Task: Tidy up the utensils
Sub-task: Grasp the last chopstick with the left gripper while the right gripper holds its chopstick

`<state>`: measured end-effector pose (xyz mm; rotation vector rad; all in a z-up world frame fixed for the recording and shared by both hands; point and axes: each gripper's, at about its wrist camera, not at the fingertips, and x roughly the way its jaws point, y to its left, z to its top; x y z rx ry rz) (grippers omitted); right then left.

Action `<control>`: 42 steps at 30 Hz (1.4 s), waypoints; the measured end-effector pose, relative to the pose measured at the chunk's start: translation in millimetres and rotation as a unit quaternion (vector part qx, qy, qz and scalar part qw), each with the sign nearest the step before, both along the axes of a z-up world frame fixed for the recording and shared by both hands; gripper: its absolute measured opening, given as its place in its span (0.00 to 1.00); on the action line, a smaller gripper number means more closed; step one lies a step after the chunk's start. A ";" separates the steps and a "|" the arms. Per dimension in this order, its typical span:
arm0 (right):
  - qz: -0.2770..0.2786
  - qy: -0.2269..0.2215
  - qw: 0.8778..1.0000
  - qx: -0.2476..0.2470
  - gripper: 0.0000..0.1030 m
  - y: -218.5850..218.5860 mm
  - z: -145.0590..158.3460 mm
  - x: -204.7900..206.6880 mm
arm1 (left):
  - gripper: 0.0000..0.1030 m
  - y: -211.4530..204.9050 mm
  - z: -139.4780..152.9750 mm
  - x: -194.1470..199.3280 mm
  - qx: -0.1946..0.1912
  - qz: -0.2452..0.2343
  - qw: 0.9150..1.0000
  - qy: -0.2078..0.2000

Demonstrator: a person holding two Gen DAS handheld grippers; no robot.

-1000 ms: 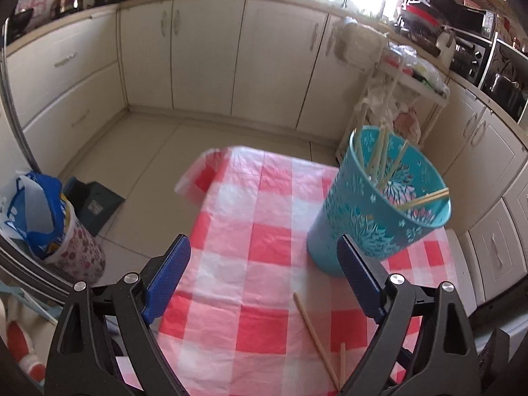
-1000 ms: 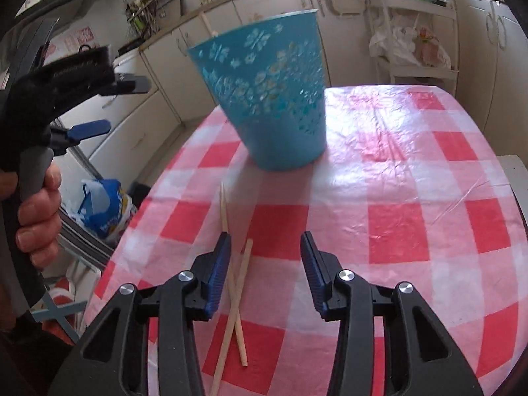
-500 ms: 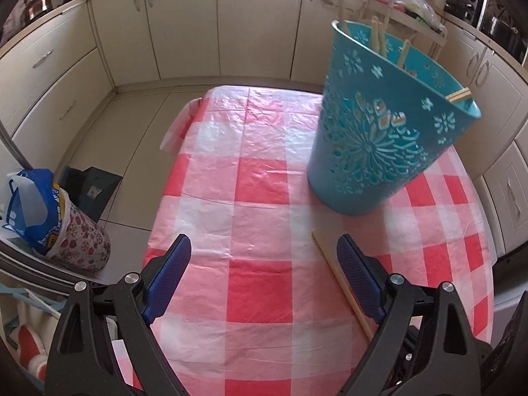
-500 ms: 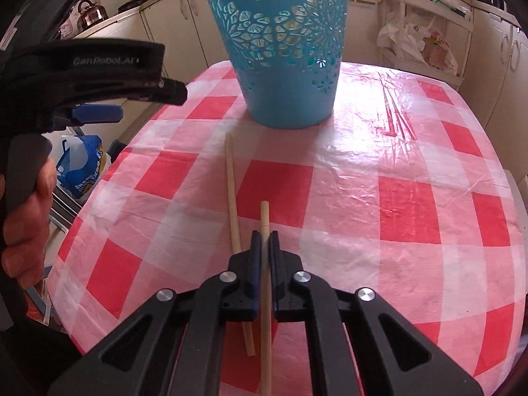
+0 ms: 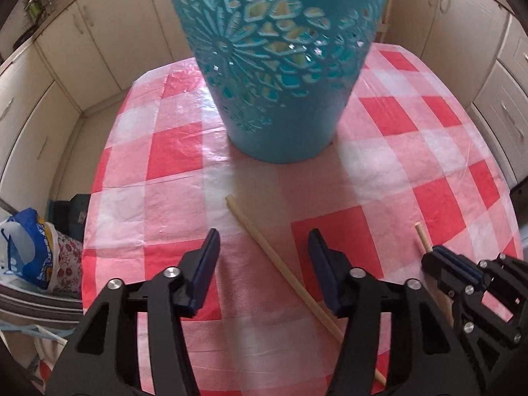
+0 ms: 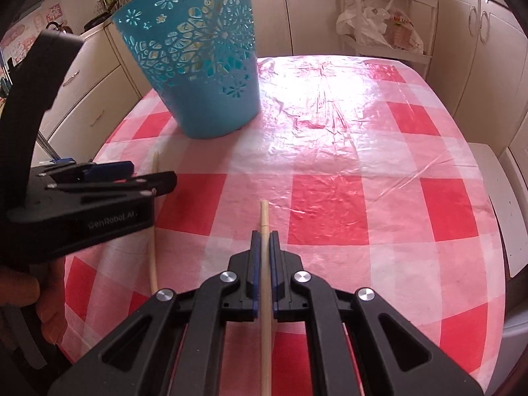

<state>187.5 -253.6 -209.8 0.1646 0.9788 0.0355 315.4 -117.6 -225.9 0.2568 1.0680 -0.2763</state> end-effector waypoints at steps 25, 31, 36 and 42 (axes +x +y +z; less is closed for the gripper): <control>0.004 -0.010 1.000 -0.009 0.06 0.7 7.2 2.9 | 0.16 0.3 1.7 -6.1 -0.033 -0.083 0.996 0.018; 0.006 0.001 1.000 -0.015 0.06 1.2 2.8 4.5 | 0.23 1.0 2.5 -2.9 -0.026 -0.065 0.997 0.019; 0.010 0.002 0.999 -0.031 0.06 5.4 0.3 5.9 | 0.33 -2.5 1.1 -1.5 -0.022 -0.060 0.998 0.015; 0.011 -0.002 1.000 -0.028 0.06 5.6 -0.7 4.7 | 0.05 -11.2 -0.1 -3.9 -0.023 -0.082 0.996 0.009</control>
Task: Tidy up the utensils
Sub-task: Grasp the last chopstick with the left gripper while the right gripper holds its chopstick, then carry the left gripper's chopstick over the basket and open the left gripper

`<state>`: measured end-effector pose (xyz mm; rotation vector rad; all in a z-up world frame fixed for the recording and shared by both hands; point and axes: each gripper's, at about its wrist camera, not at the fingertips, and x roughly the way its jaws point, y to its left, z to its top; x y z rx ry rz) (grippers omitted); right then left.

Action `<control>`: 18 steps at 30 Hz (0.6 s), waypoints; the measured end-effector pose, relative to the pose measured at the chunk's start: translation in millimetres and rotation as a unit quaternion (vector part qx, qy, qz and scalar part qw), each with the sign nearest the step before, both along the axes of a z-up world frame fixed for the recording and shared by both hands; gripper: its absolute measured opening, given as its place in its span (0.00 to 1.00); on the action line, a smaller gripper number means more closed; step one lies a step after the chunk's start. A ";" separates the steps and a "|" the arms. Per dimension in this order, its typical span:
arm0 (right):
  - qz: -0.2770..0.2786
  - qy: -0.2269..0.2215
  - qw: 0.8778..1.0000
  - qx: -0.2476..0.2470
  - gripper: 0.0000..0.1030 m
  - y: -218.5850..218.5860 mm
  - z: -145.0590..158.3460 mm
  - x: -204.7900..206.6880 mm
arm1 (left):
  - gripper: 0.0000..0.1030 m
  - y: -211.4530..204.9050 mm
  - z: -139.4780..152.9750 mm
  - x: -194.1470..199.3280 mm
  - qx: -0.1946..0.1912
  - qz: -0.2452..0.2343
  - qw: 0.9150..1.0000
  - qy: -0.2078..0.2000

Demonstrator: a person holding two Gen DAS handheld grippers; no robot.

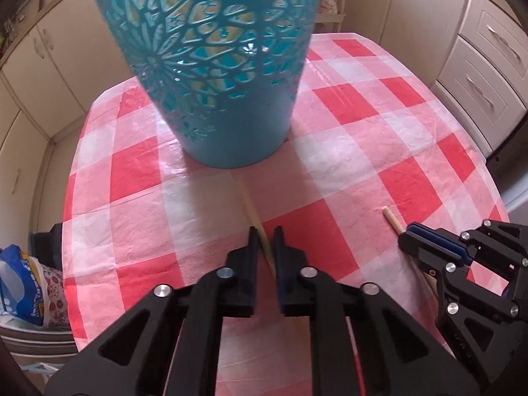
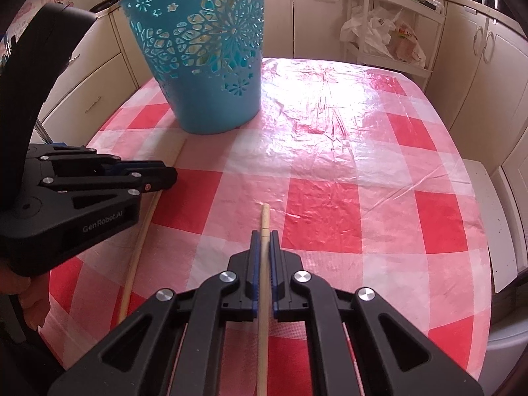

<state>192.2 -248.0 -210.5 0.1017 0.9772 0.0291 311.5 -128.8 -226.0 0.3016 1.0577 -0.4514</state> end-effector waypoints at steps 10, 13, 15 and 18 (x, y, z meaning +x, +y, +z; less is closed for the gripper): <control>-0.046 -0.019 0.990 0.134 0.06 -33.1 3.7 -4.2 | 0.05 5.1 60.4 -22.3 -0.039 -0.020 0.994 -0.097; -0.050 -0.024 0.988 0.146 0.06 -33.2 4.8 -4.1 | 0.05 6.5 81.1 -30.1 -0.054 -0.030 0.990 -0.130; -0.050 -0.023 0.987 0.150 0.06 -32.6 3.9 -3.6 | 0.05 7.2 92.4 -34.4 -0.066 -0.037 0.986 -0.148; -0.051 -0.022 0.986 0.155 0.06 -31.6 2.9 -2.4 | 0.05 6.1 108.7 -40.4 -0.083 -0.046 0.981 -0.171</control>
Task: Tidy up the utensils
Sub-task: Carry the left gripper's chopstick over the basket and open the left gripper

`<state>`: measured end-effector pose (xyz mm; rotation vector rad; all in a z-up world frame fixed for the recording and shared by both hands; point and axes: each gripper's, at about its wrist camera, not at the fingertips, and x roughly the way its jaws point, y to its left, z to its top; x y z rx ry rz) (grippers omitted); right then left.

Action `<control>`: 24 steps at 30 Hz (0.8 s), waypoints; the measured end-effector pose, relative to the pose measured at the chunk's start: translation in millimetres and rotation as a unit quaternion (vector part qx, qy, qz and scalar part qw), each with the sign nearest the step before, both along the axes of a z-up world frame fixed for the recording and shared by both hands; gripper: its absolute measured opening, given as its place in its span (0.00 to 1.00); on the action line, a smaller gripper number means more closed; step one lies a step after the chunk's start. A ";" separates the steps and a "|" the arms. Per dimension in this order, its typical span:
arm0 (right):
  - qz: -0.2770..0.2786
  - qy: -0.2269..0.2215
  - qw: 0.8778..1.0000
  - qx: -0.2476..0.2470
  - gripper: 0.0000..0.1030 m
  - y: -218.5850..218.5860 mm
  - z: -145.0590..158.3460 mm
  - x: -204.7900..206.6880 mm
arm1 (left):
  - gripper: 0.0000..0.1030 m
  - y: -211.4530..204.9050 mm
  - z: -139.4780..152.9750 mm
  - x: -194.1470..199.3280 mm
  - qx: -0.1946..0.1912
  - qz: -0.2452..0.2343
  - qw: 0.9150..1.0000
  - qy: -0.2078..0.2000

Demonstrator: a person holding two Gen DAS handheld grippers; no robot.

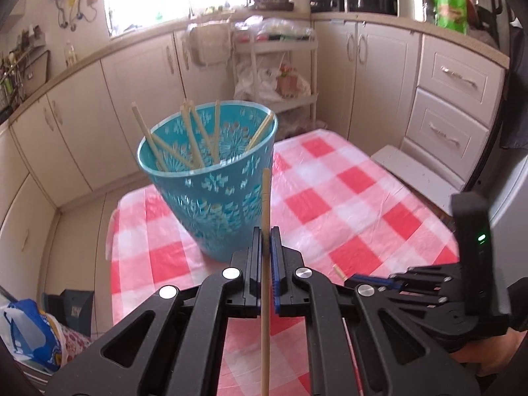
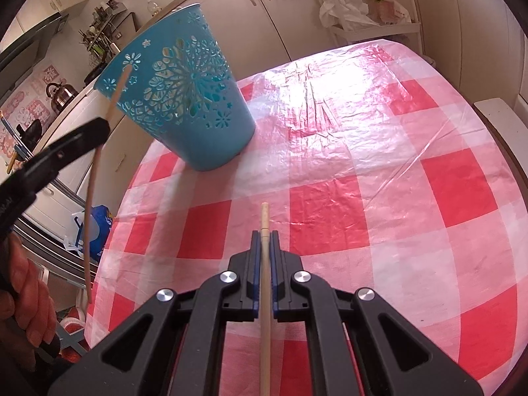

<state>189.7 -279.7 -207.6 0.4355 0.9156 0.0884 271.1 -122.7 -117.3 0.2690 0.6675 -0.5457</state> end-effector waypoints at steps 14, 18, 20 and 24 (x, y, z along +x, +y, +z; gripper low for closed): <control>-0.011 -0.032 0.999 0.023 0.06 -7.2 13.8 -5.0 | 0.05 43.1 91.6 -7.2 -0.176 0.049 0.973 -0.139; -0.012 -0.041 0.999 0.033 0.06 -9.1 20.1 -5.5 | 0.05 69.1 110.8 9.5 -0.244 0.097 0.950 -0.169; -0.013 -0.045 0.998 0.036 0.06 -10.6 22.5 -5.8 | 0.05 75.2 114.3 21.2 -0.264 0.118 0.941 -0.177; -0.016 -0.051 0.998 0.039 0.06 -11.9 25.9 -5.3 | 0.05 74.4 119.7 38.0 -0.286 0.144 0.927 -0.193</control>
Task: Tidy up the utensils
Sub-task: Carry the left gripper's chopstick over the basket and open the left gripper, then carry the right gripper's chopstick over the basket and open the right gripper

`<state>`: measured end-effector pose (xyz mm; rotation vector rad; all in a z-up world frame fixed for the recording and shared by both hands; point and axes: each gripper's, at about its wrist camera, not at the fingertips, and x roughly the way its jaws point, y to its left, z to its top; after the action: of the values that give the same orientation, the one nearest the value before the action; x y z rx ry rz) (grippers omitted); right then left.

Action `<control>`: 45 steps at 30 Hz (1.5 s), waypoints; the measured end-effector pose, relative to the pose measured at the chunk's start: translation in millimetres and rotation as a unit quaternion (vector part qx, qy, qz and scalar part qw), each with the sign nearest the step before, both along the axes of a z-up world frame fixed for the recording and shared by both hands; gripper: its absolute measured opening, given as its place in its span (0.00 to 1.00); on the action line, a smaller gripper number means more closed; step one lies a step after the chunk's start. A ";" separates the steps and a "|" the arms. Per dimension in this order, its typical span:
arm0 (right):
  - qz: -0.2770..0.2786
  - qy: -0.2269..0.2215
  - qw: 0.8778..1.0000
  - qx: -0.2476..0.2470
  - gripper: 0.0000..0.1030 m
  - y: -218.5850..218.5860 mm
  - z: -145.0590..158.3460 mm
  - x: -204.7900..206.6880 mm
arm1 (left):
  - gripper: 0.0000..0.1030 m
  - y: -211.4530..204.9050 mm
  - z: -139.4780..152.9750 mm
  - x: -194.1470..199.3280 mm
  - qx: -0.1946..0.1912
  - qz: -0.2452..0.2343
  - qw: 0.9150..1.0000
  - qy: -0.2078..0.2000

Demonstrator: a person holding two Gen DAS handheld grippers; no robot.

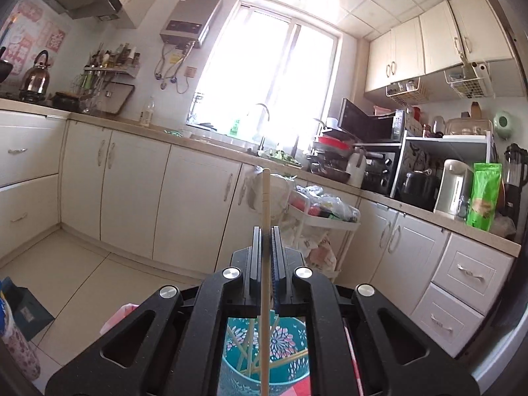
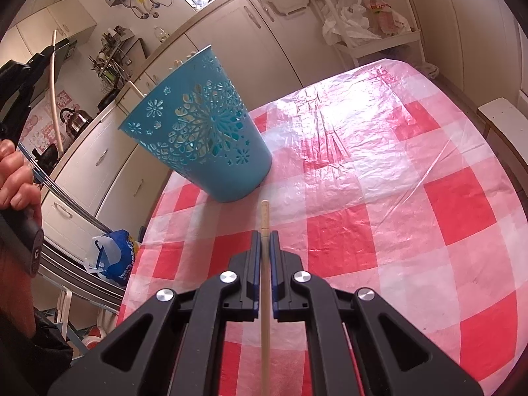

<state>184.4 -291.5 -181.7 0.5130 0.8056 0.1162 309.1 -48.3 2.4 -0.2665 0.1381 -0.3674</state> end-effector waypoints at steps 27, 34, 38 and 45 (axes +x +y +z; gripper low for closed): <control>-0.007 -0.010 1.000 0.003 0.06 0.1 4.1 12.0 | 0.05 -35.4 -64.1 71.6 0.028 0.079 0.996 0.018; -0.007 -0.015 1.000 0.006 0.06 -1.1 7.5 9.6 | 0.05 -47.9 -73.8 63.6 0.074 0.064 0.995 0.034; -0.009 -0.021 1.000 0.009 0.06 -2.6 11.0 6.3 | 0.09 -37.8 -73.0 53.6 0.076 0.068 0.994 0.048; -0.013 -0.031 0.999 0.010 0.06 -3.7 17.3 1.6 | 0.43 -9.2 -61.5 25.6 0.038 0.072 0.994 0.068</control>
<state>186.0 -295.3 -164.4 0.5367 0.7376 0.1158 334.7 -57.5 -59.1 -0.2253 0.2656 -0.1996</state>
